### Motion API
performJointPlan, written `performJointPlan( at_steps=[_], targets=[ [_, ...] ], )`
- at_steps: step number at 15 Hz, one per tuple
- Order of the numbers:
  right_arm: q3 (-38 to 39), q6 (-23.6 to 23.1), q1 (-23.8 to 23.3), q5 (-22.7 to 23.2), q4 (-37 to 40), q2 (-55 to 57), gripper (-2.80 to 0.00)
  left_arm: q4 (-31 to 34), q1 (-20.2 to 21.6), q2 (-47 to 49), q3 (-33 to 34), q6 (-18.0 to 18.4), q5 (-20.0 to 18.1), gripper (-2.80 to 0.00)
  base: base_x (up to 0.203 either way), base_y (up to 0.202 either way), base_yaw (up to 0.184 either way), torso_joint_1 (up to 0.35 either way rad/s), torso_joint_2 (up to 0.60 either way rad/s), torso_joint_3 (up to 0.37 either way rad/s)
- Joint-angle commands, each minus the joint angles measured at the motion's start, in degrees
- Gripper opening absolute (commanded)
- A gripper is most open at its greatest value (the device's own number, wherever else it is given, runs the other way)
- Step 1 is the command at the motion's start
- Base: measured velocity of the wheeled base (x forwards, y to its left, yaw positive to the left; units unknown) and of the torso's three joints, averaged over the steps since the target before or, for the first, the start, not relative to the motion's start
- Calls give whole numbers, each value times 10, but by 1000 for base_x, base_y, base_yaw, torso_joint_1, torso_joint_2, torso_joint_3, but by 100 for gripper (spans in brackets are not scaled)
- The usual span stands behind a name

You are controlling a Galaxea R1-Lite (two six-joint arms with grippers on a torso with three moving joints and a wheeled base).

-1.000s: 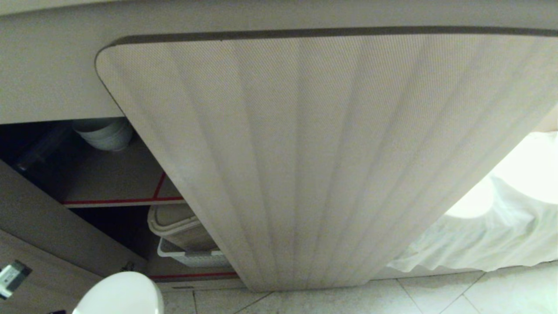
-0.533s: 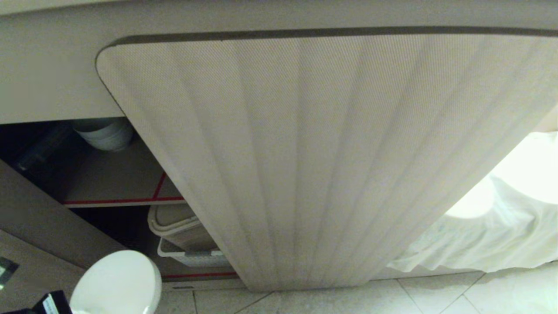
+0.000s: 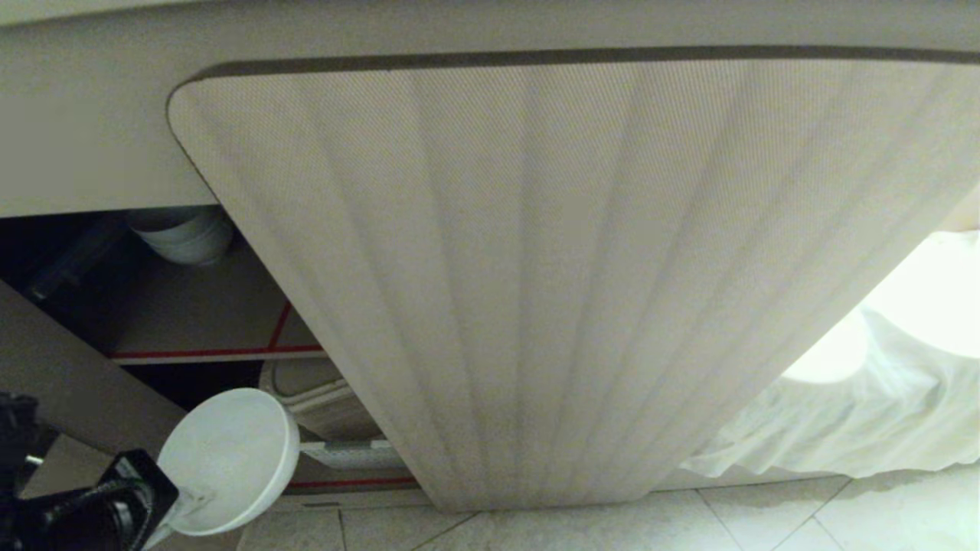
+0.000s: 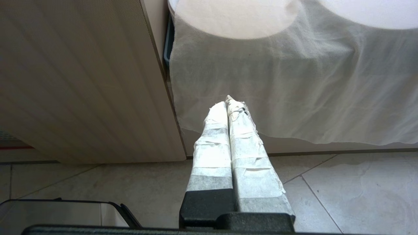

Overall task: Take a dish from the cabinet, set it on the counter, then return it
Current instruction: Put it back into the cabinet

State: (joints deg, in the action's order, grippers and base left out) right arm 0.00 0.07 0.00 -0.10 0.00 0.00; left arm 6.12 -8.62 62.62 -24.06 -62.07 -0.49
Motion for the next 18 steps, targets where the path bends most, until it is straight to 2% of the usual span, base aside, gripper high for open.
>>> performJointPlan(
  at_steps=[1, 4, 7, 18],
  targets=[
    [0, 0, 0, 0, 0, 0, -280, -15, 1, 37, -2, -27, 8, -280, 0, 0, 0, 0, 0, 0],
    [0, 0, 0, 0, 0, 0, -280, -24, 3, 43, -3, -38, 10, -280, 0, 0, 0, 0, 0, 0],
    [0, 0, 0, 0, 0, 0, -280, -25, 28, 57, -9, -39, 11, -280, 0, 0, 0, 0, 0, 0],
    [0, 0, 1, 0, 0, 0, -280, -25, 54, 95, -53, -58, 13, -280, 0, 0, 0, 0, 0, 0]
  ],
)
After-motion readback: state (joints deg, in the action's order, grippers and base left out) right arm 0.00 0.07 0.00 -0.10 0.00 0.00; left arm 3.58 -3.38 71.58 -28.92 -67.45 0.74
